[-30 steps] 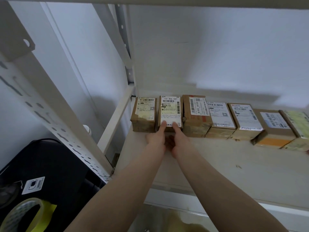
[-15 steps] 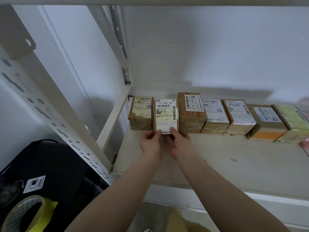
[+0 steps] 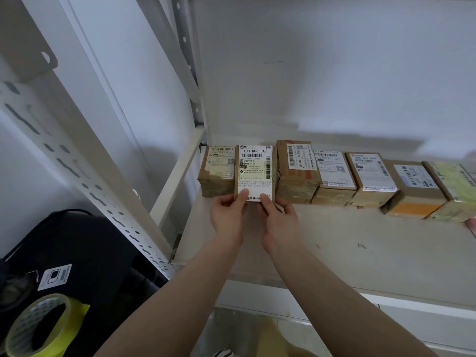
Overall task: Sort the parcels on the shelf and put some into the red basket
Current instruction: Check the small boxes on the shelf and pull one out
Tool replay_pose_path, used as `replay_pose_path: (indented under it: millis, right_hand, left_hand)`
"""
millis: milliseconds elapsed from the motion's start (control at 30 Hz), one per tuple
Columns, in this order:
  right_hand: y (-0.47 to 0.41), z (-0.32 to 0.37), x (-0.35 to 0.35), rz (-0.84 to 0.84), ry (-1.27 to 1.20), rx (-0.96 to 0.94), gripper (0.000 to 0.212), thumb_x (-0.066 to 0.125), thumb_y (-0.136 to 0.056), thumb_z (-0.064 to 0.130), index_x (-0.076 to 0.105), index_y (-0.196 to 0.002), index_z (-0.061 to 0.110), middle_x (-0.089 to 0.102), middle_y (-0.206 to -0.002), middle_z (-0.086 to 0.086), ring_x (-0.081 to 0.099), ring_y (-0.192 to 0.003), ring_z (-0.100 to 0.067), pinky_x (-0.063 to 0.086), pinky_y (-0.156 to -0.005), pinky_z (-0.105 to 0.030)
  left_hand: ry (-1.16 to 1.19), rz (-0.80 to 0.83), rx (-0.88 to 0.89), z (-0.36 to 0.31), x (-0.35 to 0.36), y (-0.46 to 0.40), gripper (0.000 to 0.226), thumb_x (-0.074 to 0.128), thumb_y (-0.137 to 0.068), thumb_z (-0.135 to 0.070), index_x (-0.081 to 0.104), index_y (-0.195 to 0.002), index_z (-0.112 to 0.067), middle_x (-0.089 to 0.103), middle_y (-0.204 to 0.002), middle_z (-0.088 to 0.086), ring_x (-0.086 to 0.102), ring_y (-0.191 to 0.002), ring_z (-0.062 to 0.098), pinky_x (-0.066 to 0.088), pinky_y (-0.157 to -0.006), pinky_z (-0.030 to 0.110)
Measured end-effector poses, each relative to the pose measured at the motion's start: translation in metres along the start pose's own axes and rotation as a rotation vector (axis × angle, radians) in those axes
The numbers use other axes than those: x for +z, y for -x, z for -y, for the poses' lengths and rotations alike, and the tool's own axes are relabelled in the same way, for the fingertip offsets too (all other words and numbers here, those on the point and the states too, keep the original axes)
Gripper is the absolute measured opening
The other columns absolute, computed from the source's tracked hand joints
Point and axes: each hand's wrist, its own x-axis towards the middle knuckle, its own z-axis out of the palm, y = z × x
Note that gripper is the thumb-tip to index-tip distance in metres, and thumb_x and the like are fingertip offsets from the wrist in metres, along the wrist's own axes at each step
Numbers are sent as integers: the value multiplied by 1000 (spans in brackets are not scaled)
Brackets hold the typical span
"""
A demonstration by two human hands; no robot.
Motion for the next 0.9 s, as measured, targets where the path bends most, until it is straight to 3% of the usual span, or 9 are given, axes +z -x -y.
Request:
replay_pose_path:
  millis: [100,300,533,900]
  right_hand:
    - [0,1,1,12,-54,-4,32,72,-87,3,56,-114,6,69,-114,-21,72,-99,-25,57,-87,-31]
    - [-1,1,3,4,-130,-16,40,72,-86,1,54,-123,-2,69,-115,-22,72,-97,-25,57,-68,-18]
    - [0,4,7,-7,-160,-25,35,71,-86,-1,56,-117,1,68,-114,-22,72,-90,-21,58,-68,-18]
    - [0,5,10,-9,-161,-21,27,71,-86,-2,56,-107,6,66,-110,-18,71,-95,-24,59,-71,-21]
  left_hand:
    - [15,-3,11,-3,2,1,35,78,-79,-11,58,-102,4,69,-95,11,70,-90,20,59,-79,28]
    - [22,-14,17,-5,5,1,37,79,-78,-10,58,-103,7,70,-95,13,71,-89,19,59,-81,29]
    - [26,-13,21,-9,7,3,33,79,-78,-10,58,-100,3,71,-91,8,71,-86,16,59,-81,26]
    - [16,-16,15,-8,7,1,30,81,-77,-14,59,-95,-3,72,-92,10,72,-88,20,58,-85,31]
